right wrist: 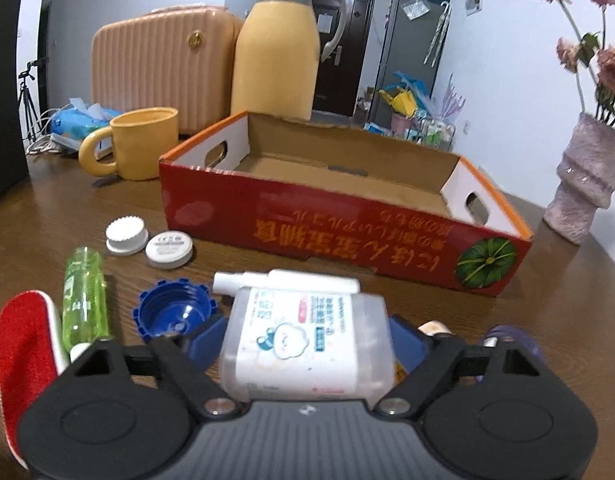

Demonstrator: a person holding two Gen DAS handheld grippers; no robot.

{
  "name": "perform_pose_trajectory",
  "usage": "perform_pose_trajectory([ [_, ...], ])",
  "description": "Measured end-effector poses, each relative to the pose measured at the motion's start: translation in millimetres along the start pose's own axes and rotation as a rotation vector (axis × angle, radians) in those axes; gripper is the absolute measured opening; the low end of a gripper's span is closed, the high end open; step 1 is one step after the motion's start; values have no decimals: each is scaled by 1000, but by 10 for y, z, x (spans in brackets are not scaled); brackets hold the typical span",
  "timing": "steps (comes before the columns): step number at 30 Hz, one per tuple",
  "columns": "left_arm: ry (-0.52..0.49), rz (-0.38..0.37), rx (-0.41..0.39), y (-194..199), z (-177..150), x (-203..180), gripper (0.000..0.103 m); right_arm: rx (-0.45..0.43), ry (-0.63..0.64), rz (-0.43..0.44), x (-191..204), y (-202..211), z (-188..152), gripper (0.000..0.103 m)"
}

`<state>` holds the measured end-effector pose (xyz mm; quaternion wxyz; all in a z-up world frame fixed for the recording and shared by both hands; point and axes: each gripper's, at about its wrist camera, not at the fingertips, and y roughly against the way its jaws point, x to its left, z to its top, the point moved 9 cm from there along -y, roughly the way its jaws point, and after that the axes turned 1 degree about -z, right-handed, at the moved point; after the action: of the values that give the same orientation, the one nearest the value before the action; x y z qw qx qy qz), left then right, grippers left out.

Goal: Organize rigid objects
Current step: 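Grasp the white rectangular wipes container with the right gripper, then grasp the blue bottle cap with the left gripper while the right gripper holds the container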

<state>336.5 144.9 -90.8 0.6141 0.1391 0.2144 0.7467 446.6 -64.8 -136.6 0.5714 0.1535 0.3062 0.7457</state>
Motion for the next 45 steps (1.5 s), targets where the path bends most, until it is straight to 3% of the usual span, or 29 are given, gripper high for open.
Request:
perform_pose_trajectory([
  [12,-3,12,35,-72,-45,-13,103,-62,-3,48,27,2,-45,82],
  [28,-7,32,11,-75,-23,-50,103,-211,-65,59,-236,472,84,82],
  [32,-40,32,-12,-13,20,-171,103,-222,-78,57,-331,520,75,82],
  [45,-176,-49,16,-138,181,-907,103,-257,-132,13,-722,621,37,82],
])
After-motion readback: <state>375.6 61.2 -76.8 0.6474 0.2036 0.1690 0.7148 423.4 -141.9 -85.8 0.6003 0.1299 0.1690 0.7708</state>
